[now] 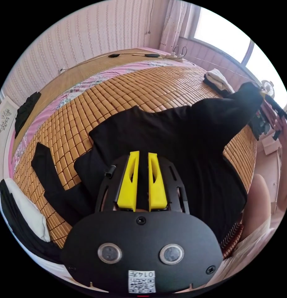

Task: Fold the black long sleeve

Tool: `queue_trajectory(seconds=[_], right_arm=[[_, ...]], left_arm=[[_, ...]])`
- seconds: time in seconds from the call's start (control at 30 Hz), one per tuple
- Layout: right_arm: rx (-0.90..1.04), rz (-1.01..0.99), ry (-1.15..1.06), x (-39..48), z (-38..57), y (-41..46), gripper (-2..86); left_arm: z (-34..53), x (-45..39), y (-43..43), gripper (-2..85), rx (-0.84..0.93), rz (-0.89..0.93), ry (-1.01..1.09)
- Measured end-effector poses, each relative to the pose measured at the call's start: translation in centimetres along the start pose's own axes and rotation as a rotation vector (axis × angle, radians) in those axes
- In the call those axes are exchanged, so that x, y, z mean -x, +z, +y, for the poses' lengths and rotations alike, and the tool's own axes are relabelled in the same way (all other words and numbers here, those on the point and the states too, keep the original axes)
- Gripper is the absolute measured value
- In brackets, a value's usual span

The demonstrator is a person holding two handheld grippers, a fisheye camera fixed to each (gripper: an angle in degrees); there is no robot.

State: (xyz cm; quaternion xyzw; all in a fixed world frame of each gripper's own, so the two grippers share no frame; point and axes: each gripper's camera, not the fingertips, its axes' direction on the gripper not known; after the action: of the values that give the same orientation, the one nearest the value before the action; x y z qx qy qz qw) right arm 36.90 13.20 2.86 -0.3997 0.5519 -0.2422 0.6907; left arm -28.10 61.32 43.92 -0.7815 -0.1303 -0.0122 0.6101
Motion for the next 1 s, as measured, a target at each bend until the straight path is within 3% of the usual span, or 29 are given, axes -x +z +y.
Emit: queue_trajectory(seconds=[0.17, 0.43, 0.63, 0.77, 1.0], right_arm=[[0.077, 0.191, 0.174, -6.7, 8.0, 0.3, 6.2], [0.097, 0.019, 0.33, -14.3, 12.9, 4.3, 8.8], [0.03, 0.025, 0.437, -16.5, 14.0, 5.8, 9.0], [0.134, 0.149, 0.382, -16.1, 13.9, 8.0, 8.4], [0.225, 0.027, 0.334, -16.8, 13.6, 8.1, 1.0]], left_arm=[[-2.7, -4.9, -0.6, 5.3, -0.035, 0.031, 0.069], [-9.9, -16.1, 4.0, 5.1, 0.017, 0.099, 0.227], [-14.4, -24.6, 8.3, 5.3, 0.043, 0.171, 0.315], [-16.2, -29.0, 11.8, 6.3, 0.078, 0.197, 0.343], [-17.8, -34.1, 17.3, 0.5, 0.141, 0.15, 0.423]])
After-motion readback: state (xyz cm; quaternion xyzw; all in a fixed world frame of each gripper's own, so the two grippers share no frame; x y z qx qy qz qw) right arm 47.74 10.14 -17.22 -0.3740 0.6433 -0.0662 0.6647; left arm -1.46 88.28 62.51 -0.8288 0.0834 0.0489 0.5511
